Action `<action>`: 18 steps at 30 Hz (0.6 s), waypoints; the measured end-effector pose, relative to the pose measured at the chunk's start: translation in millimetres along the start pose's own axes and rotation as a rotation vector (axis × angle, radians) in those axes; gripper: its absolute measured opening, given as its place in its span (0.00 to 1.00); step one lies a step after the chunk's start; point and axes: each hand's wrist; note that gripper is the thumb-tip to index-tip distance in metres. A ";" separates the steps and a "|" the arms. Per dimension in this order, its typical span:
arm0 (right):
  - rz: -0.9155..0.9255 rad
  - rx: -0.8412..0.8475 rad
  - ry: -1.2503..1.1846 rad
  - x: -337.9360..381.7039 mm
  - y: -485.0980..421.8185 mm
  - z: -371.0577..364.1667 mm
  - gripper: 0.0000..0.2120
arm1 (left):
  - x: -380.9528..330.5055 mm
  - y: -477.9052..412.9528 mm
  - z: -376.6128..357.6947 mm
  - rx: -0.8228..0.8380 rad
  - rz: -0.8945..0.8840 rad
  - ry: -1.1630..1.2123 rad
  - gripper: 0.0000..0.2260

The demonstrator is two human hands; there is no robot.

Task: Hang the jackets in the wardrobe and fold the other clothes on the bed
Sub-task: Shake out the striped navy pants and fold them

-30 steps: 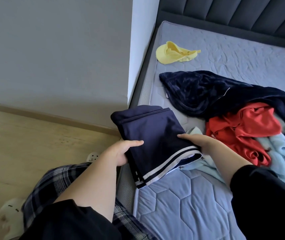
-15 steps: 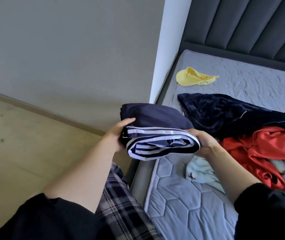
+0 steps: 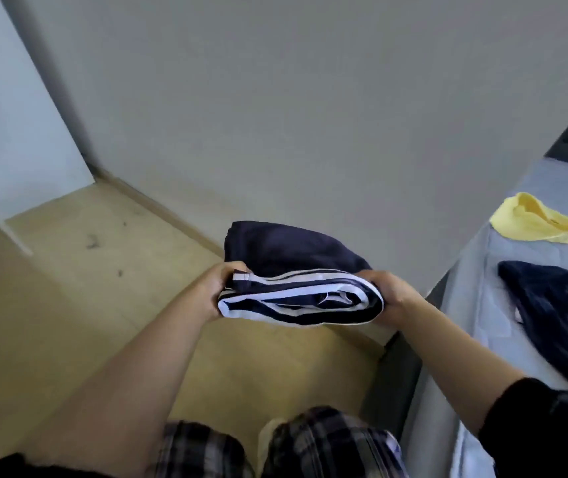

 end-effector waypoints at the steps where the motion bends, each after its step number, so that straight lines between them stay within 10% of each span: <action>1: -0.047 -0.026 0.066 9.6 -22.3 -16.8 0.08 | -9.7 -15.1 17.2 -0.022 0.000 -0.047 0.15; 10: -0.003 -0.146 0.769 93.2 -115.0 -176.7 0.26 | -149.9 -85.9 89.0 -0.094 -0.294 -0.670 0.12; 18: 0.996 -0.202 1.432 219.1 33.6 -335.1 0.42 | -354.3 -0.3 80.1 0.097 -0.180 -1.247 0.06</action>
Point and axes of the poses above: each hand's wrist, its own y-axis away from the middle knuckle, its own z-axis out of the back of the hand, x = y × z, and after that the axes turned 14 degrees about -z, right-handed
